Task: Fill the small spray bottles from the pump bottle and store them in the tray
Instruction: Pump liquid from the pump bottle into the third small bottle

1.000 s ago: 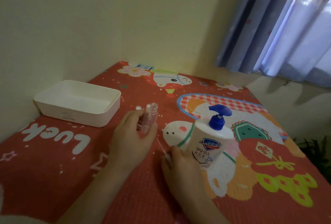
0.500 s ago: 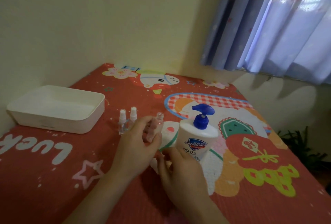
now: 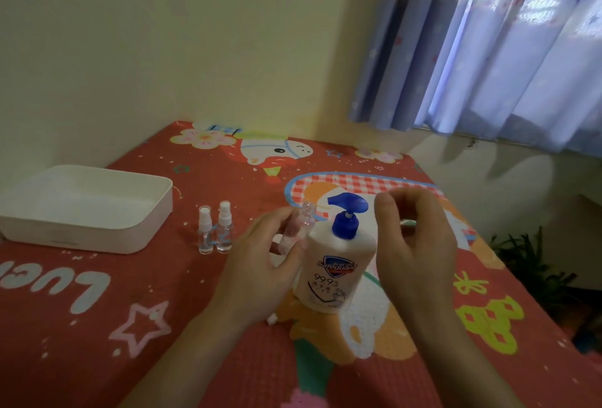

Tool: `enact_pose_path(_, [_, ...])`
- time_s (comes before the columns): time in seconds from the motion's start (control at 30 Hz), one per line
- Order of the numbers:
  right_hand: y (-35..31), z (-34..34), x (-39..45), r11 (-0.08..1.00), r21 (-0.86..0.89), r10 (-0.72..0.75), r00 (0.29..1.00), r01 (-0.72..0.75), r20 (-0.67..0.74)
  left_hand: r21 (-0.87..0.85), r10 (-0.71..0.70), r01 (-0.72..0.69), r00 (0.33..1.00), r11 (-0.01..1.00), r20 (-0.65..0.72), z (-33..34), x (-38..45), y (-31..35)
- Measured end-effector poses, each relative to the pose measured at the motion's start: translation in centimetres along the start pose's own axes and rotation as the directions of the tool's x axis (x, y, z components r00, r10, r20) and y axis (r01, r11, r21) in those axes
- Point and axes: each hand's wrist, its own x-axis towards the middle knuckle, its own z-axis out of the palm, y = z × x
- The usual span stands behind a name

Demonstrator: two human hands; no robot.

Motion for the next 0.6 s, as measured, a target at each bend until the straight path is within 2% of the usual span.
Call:
enact_pose_path(0.1, [-0.1, 0.4, 2.5, 0.982, 0.013, 0.177, 0.945, -0.188, 0.274, 0.015, 0.016, -0.016, 1.0, 1.0, -0.007, 0.5, 0.2, 0.0])
enact_pose_path(0.17, [-0.2, 0.9, 3.5, 0.968, -0.002, 0.227, 0.873, -0.25, 0.432, 0.033, 0.028, -0.027, 0.999, 0.999, -0.023, 0.7, 0.3, 0.0])
enact_pose_path(0.2, [-0.3, 1.1, 3.7, 0.967, -0.018, 0.232, 0.853, -0.253, 0.467, 0.041, 0.039, -0.038, 0.999, 0.998, -0.027, 0.7, 0.3, 0.0])
enact_pose_path(0.37, [-0.8, 2.1, 3.5, 0.992, -0.108, 0.112, 0.857, -0.067, 0.503, 0.026, 0.083, -0.083, 0.996, 0.996, -0.018, 0.7, 0.6, 0.2])
enact_pose_path(0.6, [-1.5, 1.9, 4.8, 0.988, -0.143, 0.137, 0.781, -0.062, 0.61, 0.012, 0.108, -0.108, 0.994, 0.994, 0.005, 0.3, 1.4, 0.4])
